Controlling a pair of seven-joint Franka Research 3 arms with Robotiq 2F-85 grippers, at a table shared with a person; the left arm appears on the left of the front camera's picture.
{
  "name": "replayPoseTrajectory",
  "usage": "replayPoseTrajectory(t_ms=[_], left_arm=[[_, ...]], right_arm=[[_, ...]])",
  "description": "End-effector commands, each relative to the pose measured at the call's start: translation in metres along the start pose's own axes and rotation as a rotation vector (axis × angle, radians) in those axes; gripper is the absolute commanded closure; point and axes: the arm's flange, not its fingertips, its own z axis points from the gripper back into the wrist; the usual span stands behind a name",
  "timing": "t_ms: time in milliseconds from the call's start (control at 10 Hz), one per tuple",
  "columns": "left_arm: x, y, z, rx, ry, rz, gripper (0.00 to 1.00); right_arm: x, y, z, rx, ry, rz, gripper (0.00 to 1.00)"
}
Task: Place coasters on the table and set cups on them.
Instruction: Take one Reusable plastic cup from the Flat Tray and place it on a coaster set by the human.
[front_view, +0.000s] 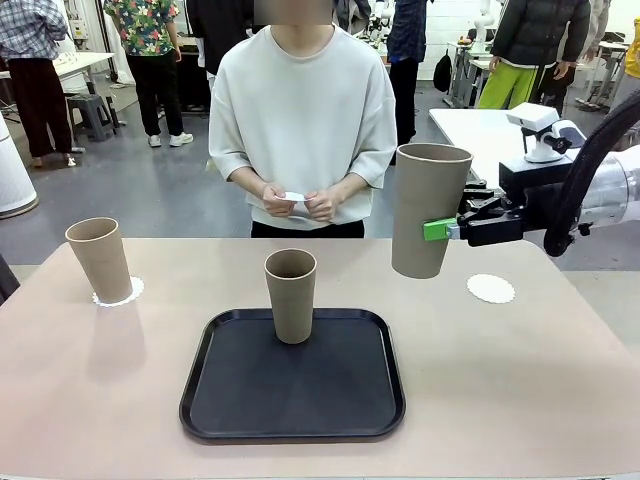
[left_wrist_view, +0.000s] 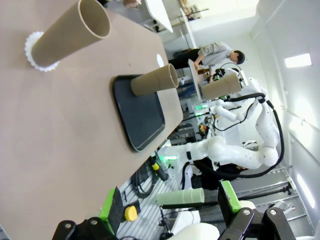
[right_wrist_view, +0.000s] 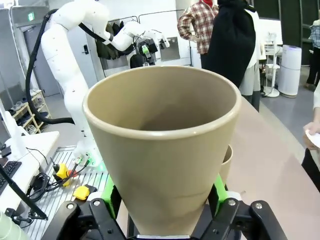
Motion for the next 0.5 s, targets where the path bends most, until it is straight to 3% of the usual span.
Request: replayPoseTrajectory(t_ms=[0,100,200,400], left_arm=[[0.001,-0.003,0.002,0.002,-0.01,0.004,0.0],[0.001,-0.003,0.002,0.002,-0.01,0.004,0.0],[0.001,-0.003,0.002,0.002,-0.01,0.004,0.0],[0.001,-0.003,0.002,0.002,-0.01,0.004,0.0]], right_arm=[[0.001,0.001,0.0,0.0,0.002,0.002,0.17],[0.006,-0.015,0.003,0.018,0.069,0.115,0.17],[0.008,-0.051,0.02,-0.025,0.074,0.175,0.17],[-0.005,-0.116,0.076,0.032,0.072,0.197,0.17]])
